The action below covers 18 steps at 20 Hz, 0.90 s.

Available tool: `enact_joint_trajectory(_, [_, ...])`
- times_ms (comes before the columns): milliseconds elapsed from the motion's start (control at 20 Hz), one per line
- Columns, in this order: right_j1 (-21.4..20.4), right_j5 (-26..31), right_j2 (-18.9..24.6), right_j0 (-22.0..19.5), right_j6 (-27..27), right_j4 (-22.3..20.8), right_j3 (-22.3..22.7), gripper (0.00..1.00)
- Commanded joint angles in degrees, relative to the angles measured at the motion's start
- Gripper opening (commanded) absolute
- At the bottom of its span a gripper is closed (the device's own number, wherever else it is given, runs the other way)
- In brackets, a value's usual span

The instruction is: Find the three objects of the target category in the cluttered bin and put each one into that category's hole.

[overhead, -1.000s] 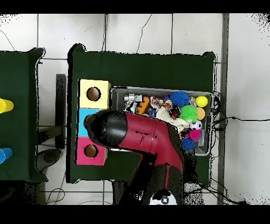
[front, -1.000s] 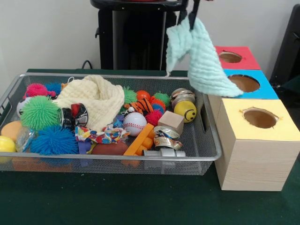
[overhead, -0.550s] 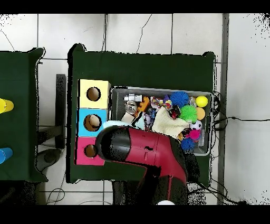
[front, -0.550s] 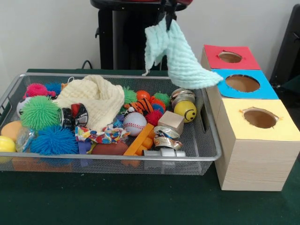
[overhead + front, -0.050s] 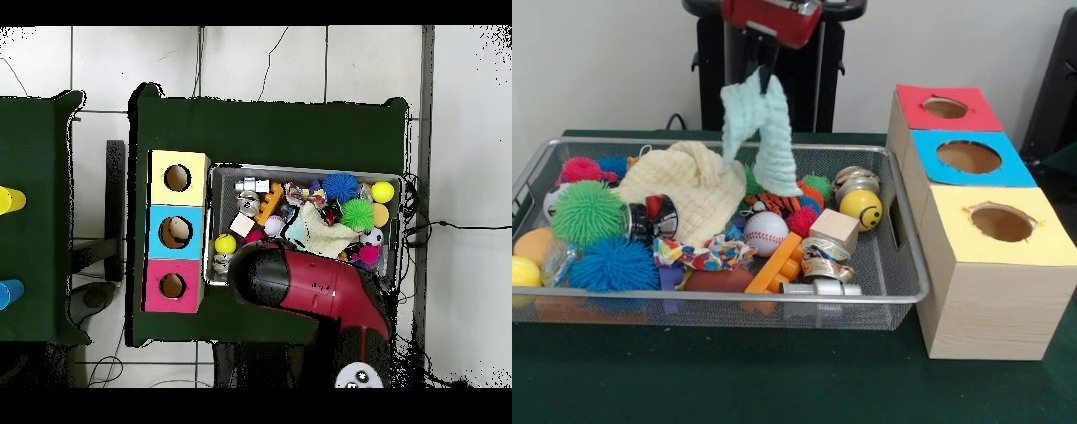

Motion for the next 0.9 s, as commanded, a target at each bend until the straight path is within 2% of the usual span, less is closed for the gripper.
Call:
enact_joint_trajectory(50, [4.39, -4.34, 8.74, -5.09, -2.24, -3.40, 4.43, 0.00])
enact_joint_trajectory(350, [4.47, -6.44, 10.81, -6.51, -0.82, -4.30, 5.72, 0.00])
enact_joint_trajectory(650, [4.07, -6.48, 11.15, -5.98, 0.72, -4.81, 5.94, 0.00])
enact_joint_trajectory(900, [5.84, -9.10, 11.00, -5.38, 2.28, -5.75, 5.57, 0.00])
